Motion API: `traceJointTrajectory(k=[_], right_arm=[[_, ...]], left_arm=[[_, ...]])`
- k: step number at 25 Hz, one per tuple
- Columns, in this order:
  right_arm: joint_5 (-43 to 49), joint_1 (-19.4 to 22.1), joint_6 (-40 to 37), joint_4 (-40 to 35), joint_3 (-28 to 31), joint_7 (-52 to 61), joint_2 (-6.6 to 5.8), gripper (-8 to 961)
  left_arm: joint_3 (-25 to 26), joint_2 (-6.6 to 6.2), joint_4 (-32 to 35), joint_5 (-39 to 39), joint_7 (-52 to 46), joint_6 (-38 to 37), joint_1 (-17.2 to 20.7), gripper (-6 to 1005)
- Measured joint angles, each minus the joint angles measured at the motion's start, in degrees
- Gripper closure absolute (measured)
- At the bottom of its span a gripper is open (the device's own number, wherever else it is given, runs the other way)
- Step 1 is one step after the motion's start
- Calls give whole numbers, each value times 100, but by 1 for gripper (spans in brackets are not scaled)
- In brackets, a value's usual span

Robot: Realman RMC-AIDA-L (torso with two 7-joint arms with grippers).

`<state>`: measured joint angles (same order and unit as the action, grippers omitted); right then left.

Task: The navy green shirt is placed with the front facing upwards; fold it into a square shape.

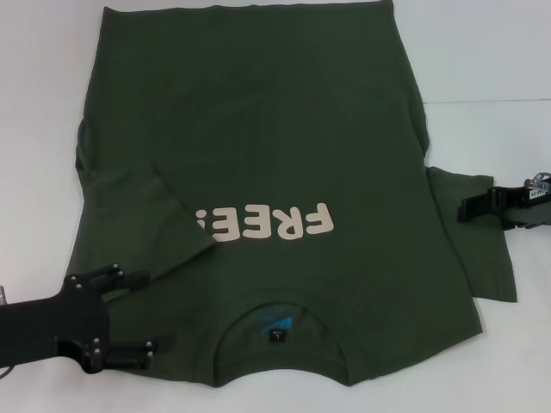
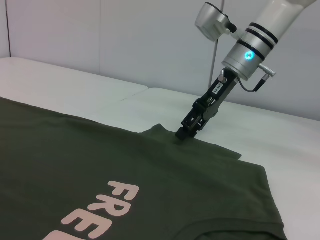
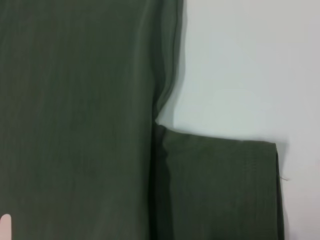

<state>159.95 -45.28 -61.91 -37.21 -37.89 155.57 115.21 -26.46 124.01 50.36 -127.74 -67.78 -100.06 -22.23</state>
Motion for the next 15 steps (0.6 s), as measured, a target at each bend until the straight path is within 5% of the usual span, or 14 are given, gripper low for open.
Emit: traceJointTrajectory(k=[15], right_arm=[[-196,-40,-106,75,7,1,32,158]], left_arm=[[0,0,0,4,-12,5,-10,43]])
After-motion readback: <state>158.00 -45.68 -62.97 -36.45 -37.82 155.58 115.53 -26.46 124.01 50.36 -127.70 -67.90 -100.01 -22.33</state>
